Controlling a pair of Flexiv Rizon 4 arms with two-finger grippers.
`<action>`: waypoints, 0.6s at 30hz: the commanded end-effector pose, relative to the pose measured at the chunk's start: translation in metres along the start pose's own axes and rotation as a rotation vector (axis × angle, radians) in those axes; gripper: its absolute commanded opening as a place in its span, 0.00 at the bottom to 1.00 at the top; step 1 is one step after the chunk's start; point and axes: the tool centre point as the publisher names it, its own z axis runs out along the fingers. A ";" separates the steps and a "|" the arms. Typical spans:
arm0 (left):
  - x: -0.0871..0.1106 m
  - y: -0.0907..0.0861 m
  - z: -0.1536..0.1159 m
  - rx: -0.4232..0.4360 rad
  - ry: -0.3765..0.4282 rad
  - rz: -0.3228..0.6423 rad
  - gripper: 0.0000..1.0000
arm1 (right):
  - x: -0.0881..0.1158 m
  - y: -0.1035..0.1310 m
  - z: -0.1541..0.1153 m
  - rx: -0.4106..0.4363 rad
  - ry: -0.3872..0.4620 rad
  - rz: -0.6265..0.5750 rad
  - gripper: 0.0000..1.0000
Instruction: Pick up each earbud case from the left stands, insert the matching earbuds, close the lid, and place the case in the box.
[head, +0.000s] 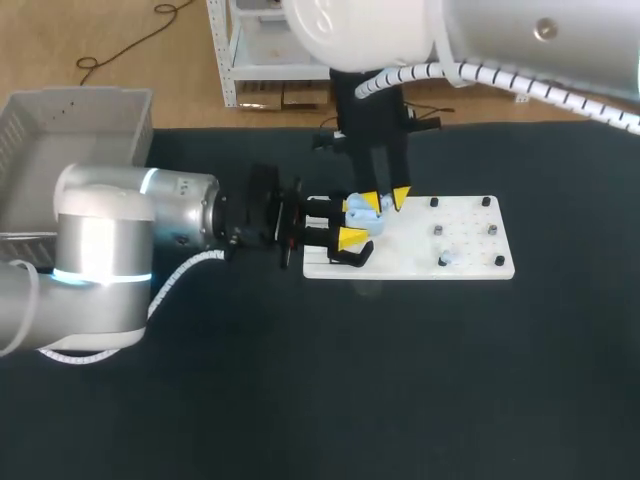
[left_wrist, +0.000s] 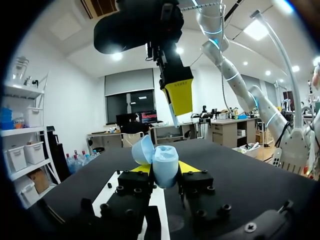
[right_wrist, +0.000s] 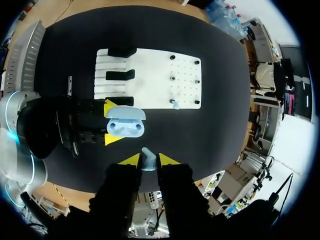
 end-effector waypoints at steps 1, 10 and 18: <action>0.003 -0.001 0.001 -0.001 -0.007 0.009 0.00 | 0.000 0.000 0.001 -0.004 0.000 0.005 0.00; 0.004 -0.003 0.002 0.010 -0.010 0.019 0.00 | -0.001 0.002 0.003 -0.008 0.006 0.012 0.00; 0.005 -0.004 0.003 0.017 -0.004 0.014 0.00 | -0.003 0.003 0.007 -0.006 0.010 0.011 0.00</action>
